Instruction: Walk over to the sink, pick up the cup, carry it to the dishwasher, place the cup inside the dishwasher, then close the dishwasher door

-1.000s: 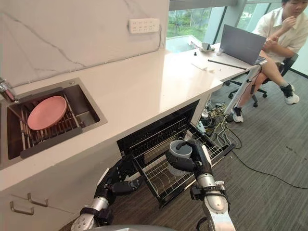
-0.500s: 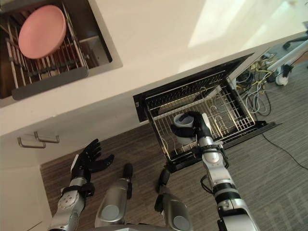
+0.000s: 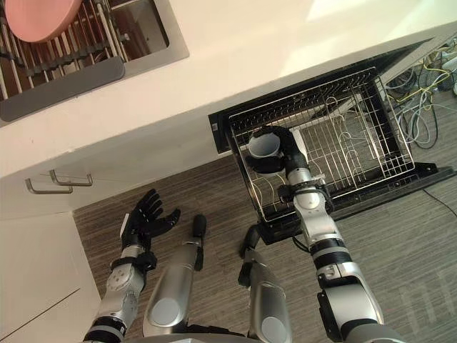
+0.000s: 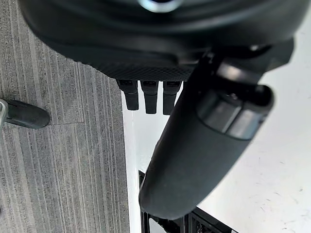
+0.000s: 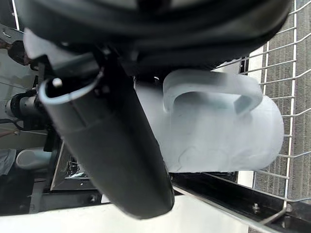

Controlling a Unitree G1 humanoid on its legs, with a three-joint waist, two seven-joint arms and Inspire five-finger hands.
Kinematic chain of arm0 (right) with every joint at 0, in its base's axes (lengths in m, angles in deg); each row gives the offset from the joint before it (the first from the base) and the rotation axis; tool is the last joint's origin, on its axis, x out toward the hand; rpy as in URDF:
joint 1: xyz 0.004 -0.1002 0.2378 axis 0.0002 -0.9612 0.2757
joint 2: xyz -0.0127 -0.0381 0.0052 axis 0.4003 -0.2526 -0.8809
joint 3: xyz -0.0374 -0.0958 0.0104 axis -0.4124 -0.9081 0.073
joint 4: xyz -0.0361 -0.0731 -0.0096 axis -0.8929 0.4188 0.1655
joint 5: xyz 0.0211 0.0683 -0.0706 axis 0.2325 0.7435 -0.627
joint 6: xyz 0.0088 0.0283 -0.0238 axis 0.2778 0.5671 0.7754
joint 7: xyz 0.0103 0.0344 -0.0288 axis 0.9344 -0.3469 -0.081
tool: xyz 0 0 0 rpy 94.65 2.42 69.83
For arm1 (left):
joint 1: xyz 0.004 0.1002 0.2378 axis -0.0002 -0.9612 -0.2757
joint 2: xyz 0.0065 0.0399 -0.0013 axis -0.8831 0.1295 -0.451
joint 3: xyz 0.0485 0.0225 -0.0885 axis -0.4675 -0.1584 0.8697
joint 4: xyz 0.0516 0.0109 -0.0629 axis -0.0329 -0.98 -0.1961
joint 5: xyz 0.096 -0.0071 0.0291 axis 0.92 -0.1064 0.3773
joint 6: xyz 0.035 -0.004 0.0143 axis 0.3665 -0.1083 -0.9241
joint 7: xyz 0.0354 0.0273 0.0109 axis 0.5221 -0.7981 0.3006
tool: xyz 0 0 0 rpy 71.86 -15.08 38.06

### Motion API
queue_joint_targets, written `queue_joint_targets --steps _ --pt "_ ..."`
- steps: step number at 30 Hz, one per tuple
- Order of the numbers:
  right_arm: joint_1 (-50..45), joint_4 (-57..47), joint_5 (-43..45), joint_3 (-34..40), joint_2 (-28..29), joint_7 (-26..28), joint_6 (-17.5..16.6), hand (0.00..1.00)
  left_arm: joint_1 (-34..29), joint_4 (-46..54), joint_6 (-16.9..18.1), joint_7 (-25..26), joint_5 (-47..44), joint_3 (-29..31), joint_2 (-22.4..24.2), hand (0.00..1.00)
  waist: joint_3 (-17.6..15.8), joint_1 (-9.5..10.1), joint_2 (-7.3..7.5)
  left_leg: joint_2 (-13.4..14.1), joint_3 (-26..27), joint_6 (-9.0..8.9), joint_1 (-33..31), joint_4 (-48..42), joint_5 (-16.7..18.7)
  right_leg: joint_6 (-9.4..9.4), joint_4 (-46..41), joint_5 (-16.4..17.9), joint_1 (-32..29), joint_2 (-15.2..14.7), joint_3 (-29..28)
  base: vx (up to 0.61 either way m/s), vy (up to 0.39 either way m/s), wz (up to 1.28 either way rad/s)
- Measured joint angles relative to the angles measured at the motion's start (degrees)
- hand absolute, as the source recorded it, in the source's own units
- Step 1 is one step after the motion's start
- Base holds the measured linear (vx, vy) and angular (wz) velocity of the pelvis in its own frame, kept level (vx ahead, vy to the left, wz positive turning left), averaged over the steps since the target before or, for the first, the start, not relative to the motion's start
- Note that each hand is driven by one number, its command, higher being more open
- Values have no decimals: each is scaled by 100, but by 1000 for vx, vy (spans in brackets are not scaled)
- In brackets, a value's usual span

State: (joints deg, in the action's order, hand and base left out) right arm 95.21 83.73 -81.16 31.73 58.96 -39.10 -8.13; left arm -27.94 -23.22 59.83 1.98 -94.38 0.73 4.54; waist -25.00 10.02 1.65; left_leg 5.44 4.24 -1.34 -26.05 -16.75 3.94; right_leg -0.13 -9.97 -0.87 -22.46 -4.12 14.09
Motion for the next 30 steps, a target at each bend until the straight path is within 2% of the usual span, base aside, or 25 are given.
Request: queue_joint_targets --steps 6,13,16,20,23,24,26,30 --pt "0 -4 -29 8 46 -78 73 90 22 0 1 35 0 -3 115 90 0 -84 -5 14 56 -31 114 38 -20 45 -329 182 -90 -40 -29 2 -11 -2" --pt "-40 -77 -119 83 123 -266 70 90 44 0 2 48 0 0 143 90 7 -149 -19 37 133 -38 153 -17 -19 69 -501 233 -144 -52 -60 -21 -6 -5" --pt "-396 -829 -118 285 165 -385 56 90 26 -2 2 106 -5 10 235 90 12 -155 -28 44 141 -40 223 -29 -7 67 -499 242 -71 -48 -62 0 0 0" --pt "-1267 -2490 -94 567 437 -564 7 90 -205 2 3 150 -50 26 349 90 76 -169 -56 91 267 -35 521 -118 169 40 -498 342 208 -16 -156 40 17 -15" --pt "-2149 -3297 -82 683 761 -612 -74 90 -603 12 2 160 -49 172 562 90 449 -293 -114 117 316 -29 667 -193 342 -6 -454 416 388 -11 -145 105 35 -10" --pt "-2330 -3381 -64 709 844 -617 -90 90 -699 12 1 162 -48 182 591 90 538 -311 -118 117 332 -27 729 -184 368 -15 -440 434 445 -12 -146 162 42 -8" --pt "-2992 -3576 -48 814 1113 -614 -161 90 -1058 13 -2 165 -45 192 715 90 933 -334 -151 117 417 -37 1004 -68 442 -52 -327 465 688 -10 -132 182 36 -12" --pt "-3691 -3853 -40 883 1438 -456 -280 90 -1404 -1 -6 210 -33 196 883 90 1387 -413 -191 86 425 -47 1476 217 457 -94 -161 522 1127 -10 -61 142 2 2"
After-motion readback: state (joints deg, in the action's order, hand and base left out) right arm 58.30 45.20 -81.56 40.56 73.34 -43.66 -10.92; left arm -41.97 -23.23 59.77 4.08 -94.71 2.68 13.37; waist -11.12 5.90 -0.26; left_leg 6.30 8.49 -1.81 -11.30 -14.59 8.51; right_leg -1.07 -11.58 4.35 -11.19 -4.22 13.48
